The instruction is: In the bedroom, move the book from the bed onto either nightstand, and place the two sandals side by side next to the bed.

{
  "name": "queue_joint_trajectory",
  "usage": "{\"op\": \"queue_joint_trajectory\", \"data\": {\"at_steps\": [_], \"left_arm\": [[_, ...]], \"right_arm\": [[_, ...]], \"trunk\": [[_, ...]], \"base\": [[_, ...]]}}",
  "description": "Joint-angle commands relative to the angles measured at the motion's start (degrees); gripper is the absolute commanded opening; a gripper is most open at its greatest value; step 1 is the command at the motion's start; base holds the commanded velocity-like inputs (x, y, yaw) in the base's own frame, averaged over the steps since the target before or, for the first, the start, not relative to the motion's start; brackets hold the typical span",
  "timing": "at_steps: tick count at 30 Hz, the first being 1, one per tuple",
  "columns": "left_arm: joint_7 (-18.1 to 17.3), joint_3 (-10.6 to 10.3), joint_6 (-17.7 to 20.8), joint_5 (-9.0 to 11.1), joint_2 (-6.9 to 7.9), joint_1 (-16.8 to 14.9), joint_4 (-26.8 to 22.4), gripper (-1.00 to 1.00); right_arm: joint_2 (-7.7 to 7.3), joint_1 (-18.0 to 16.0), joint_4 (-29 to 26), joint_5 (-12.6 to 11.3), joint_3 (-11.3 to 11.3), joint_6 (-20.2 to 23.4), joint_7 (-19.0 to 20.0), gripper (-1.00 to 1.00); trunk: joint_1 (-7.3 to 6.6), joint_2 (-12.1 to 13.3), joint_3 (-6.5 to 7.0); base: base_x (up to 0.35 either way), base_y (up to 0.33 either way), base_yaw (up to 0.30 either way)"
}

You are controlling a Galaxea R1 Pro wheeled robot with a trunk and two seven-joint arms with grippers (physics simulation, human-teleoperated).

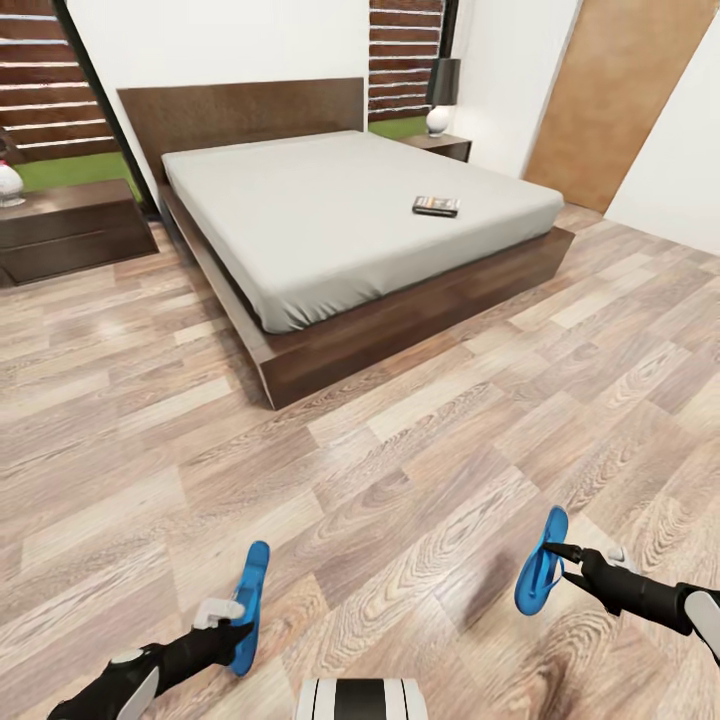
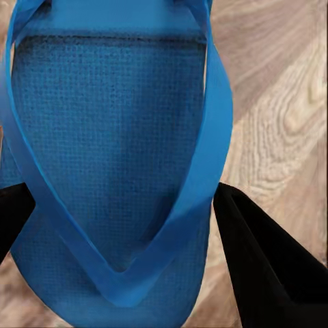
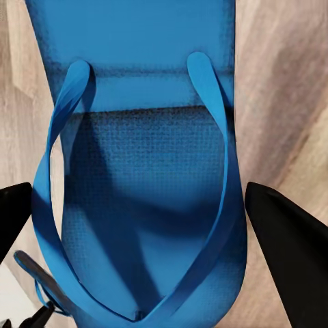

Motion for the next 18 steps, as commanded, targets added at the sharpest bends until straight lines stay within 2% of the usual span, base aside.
{"op": "queue_joint_trajectory", "data": {"at_steps": [1, 3, 5, 8, 10, 12, 15, 18], "left_arm": [[-0.52, -0.44, -0.14, 0.49, 0.08, -0.02, 0.01, -1.00], [-1.62, -0.39, -0.12, 1.16, 0.11, -0.02, -0.02, -1.00], [-3.46, -0.33, -0.08, 2.70, 0.15, -0.02, -0.06, -1.00], [-7.88, -0.45, -0.06, 6.90, 0.18, -0.02, 0.01, -1.00], [-10.14, -0.49, -0.01, 8.89, 0.18, -0.02, 0.14, -1.00], [-10.99, -0.51, 0.02, 9.74, 0.12, 0.02, 0.41, -1.00], [-11.37, -0.60, -0.15, 10.13, -0.03, 0.11, 1.52, -1.00], [-11.38, -0.66, -0.32, 10.12, -0.64, 0.24, 2.43, -1.00]], "right_arm": [[0.02, -0.03, 0.12, 0.16, -0.15, 0.31, 0.12, -1.00], [0.02, -0.03, 0.39, 0.31, -0.16, 0.14, 0.07, -1.00], [0.02, -0.03, 0.66, 0.42, -0.19, -0.04, 0.00, -1.00], [0.02, -0.03, 3.77, 0.70, -0.17, -0.77, -0.21, -1.00], [0.02, -0.02, 8.14, 1.62, -0.14, -3.42, -0.27, -1.00], [0.02, 0.00, 12.98, 3.71, -0.13, -9.56, -0.27, -1.00], [0.06, 0.00, 19.89, 7.73, -0.13, -21.67, -0.05, -1.00], [0.15, 0.01, 25.73, 9.68, -0.10, -28.94, 0.04, -1.00]], "trunk": [[-0.03, 0.00, 0.19], [-0.08, 0.03, 0.63], [-0.14, 0.05, 1.08], [-0.21, 0.09, 1.74], [-0.26, 0.12, 2.18], [-0.32, 0.15, 2.63], [-0.39, 0.19, 3.29], [-0.47, 0.23, 3.96]], "base": [[0.000, 0.000, 0.000], [0.000, 0.000, 0.000], [0.000, 0.000, 0.000], [0.000, 0.000, 0.000], [0.000, 0.000, 0.000], [0.000, 0.000, 0.000], [0.000, 0.000, 0.000], [0.000, 0.000, 0.000]]}}
